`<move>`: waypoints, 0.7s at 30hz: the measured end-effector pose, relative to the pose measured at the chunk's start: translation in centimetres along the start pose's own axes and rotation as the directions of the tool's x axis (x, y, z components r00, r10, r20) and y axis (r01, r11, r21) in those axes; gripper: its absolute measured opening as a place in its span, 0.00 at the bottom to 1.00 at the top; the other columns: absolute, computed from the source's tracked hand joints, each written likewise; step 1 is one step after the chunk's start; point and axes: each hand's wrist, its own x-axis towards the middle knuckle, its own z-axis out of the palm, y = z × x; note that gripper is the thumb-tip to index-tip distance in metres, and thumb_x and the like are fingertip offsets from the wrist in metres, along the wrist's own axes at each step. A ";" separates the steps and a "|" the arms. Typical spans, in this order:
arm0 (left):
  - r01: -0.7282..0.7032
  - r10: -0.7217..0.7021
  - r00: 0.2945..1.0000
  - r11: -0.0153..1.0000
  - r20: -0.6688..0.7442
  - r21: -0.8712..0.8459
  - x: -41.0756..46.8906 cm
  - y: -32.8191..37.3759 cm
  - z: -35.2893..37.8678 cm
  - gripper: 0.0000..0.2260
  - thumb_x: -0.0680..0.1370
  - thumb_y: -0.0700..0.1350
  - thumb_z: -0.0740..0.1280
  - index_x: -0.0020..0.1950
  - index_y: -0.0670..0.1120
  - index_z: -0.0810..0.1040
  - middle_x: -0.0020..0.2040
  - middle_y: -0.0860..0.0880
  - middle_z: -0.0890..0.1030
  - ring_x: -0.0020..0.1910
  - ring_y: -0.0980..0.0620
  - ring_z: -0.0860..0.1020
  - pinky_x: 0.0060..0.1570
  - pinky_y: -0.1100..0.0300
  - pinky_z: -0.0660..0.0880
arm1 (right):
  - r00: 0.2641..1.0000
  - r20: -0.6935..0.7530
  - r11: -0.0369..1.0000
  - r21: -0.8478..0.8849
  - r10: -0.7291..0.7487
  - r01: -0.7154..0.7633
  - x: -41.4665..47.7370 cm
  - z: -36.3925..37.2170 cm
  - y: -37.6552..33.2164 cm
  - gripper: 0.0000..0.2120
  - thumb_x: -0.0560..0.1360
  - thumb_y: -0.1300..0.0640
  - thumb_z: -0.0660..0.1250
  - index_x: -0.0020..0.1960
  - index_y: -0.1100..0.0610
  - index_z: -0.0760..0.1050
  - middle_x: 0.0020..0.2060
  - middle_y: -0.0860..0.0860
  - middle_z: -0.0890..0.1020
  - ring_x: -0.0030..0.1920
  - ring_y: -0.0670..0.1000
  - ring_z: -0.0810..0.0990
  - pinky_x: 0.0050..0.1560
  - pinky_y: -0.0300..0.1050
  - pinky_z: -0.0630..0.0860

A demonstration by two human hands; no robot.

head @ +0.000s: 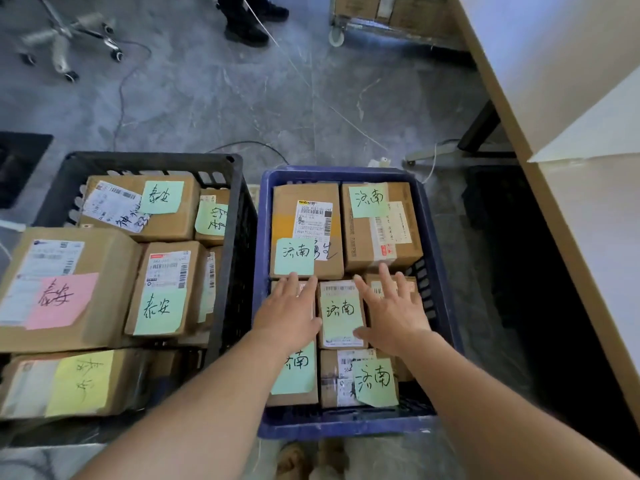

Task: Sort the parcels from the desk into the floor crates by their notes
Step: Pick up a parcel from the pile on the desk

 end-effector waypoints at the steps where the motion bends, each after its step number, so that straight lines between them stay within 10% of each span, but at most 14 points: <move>1: -0.001 0.001 1.000 1.000 -0.006 -0.001 0.9 0.2 -0.6 0.33 0.82 0.51 0.59 0.80 0.52 0.42 0.80 0.44 0.42 0.79 0.45 0.44 0.74 0.49 0.52 | 1.000 -0.021 1.000 -0.002 0.002 -0.002 0.8 -1.0 0.3 0.45 0.75 0.36 0.63 0.77 0.41 0.32 0.76 0.56 0.33 0.76 0.64 0.37 0.75 0.66 0.47; 21: 0.033 -0.028 0.998 0.996 0.059 -0.089 7.0 1.1 -2.7 0.32 0.80 0.47 0.60 0.80 0.55 0.46 0.80 0.44 0.42 0.78 0.44 0.40 0.76 0.47 0.47 | 0.999 0.031 0.997 -0.070 -0.022 0.024 7.6 -5.3 1.5 0.42 0.77 0.38 0.61 0.76 0.39 0.32 0.77 0.60 0.38 0.77 0.65 0.43 0.74 0.68 0.46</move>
